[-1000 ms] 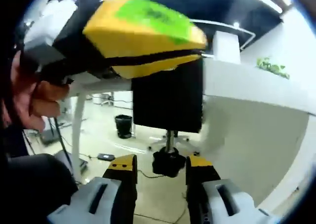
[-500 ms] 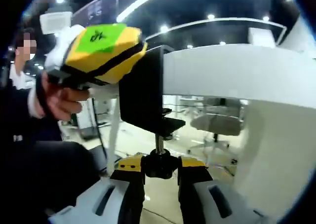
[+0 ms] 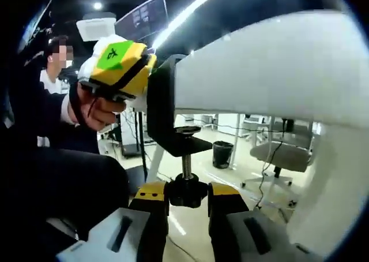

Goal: Clamp the fixed fixture on the desktop, loosen the retaining clip, secure it to the edge of the desk, and tighten the retaining clip.

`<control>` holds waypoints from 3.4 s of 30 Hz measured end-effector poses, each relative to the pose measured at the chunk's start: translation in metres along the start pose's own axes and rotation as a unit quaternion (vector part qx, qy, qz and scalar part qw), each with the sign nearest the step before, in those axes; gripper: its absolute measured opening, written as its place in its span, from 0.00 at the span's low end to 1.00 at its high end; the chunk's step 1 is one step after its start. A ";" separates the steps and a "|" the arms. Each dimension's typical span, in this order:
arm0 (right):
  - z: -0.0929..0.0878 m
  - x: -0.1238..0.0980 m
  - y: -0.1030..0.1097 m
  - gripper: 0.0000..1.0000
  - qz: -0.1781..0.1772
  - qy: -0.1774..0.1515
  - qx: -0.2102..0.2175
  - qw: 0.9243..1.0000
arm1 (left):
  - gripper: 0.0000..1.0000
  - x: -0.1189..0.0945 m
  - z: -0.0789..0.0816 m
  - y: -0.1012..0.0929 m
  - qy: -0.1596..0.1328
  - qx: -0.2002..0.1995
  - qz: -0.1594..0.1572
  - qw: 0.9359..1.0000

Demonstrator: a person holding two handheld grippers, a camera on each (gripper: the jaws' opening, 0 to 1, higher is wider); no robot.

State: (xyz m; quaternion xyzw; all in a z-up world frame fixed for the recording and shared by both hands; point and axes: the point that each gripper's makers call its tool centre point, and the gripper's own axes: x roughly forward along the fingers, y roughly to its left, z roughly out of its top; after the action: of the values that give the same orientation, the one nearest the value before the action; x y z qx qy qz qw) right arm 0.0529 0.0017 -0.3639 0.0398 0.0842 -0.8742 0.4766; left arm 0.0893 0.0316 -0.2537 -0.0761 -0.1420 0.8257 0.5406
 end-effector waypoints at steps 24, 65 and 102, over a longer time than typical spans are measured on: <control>0.002 -0.006 -0.008 0.28 -0.388 0.026 0.103 0.915 | 0.01 0.001 0.000 0.000 -0.007 0.017 -0.001 1.000; 0.005 -0.012 -0.010 0.38 -0.261 0.009 0.062 0.963 | 0.01 0.002 0.000 0.001 -0.010 0.009 -0.002 1.000; 0.009 0.004 0.006 0.24 0.024 -0.010 0.035 0.999 | 0.01 0.003 -0.001 0.000 -0.004 0.008 -0.003 1.000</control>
State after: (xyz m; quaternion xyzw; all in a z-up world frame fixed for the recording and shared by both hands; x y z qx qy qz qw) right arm 0.0562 -0.0067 -0.3561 0.0498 0.0480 -0.8652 0.4965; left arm 0.0889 0.0346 -0.2550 -0.0680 -0.1375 0.8254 0.5433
